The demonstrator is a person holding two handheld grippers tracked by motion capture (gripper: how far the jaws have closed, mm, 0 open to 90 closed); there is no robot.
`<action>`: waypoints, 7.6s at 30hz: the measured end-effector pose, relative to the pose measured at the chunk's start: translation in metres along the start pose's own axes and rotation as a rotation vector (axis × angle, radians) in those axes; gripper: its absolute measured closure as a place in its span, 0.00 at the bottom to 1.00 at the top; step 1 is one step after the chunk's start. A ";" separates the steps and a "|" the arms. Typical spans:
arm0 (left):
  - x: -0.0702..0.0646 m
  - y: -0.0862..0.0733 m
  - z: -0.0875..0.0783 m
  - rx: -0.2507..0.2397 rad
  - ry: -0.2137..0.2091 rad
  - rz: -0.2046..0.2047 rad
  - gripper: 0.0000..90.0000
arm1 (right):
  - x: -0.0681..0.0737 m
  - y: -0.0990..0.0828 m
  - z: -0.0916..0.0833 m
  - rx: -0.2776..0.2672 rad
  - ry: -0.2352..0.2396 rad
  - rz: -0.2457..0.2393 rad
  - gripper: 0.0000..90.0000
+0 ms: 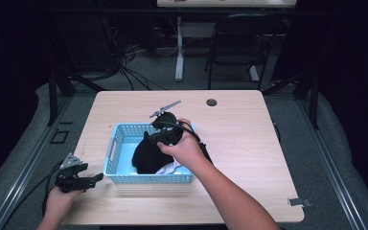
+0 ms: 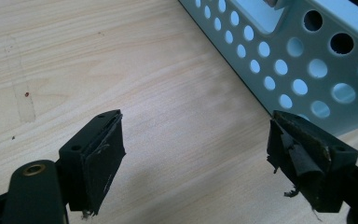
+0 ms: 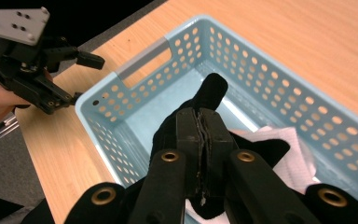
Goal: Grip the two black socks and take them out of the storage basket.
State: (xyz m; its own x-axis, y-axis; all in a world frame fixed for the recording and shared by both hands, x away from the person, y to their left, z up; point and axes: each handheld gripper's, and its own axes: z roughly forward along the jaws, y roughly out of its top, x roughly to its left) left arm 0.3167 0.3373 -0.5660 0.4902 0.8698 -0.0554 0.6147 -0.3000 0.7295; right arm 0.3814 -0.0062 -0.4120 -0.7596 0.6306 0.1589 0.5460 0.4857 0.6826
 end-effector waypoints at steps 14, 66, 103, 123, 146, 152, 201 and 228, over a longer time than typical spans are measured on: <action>0.000 0.000 0.000 -0.001 0.001 -0.001 0.21 | 0.001 0.019 -0.042 -0.066 -0.010 -0.011 0.98; -0.001 0.000 0.002 0.012 0.001 0.005 0.21 | -0.060 -0.041 -0.154 -0.168 -0.181 0.126 0.98; -0.002 -0.002 0.003 0.022 0.004 -0.001 0.21 | -0.130 -0.183 -0.102 -0.059 -0.322 0.423 0.97; -0.002 -0.002 0.003 0.020 0.006 0.000 0.21 | -0.141 -0.221 -0.088 -0.116 -0.368 0.471 0.68; -0.002 -0.001 0.003 0.019 0.002 0.002 0.21 | -0.092 -0.127 -0.059 -0.153 -0.189 0.212 0.52; -0.002 -0.001 0.002 0.015 0.001 0.004 0.21 | -0.081 -0.101 -0.042 -0.108 -0.151 0.168 0.53; -0.001 0.000 0.000 0.001 -0.004 0.001 0.21 | -0.065 -0.044 0.097 0.331 -0.074 0.300 0.83; -0.001 0.000 0.001 0.006 -0.002 0.004 0.21 | -0.018 -0.016 0.012 0.019 -0.020 0.066 0.97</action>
State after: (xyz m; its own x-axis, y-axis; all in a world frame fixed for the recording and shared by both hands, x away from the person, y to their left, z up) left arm 0.3168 0.3359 -0.5666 0.4937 0.8680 -0.0536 0.6163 -0.3057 0.7258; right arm 0.3906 -0.0174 -0.4343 -0.7148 0.6735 0.1885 0.6013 0.4542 0.6574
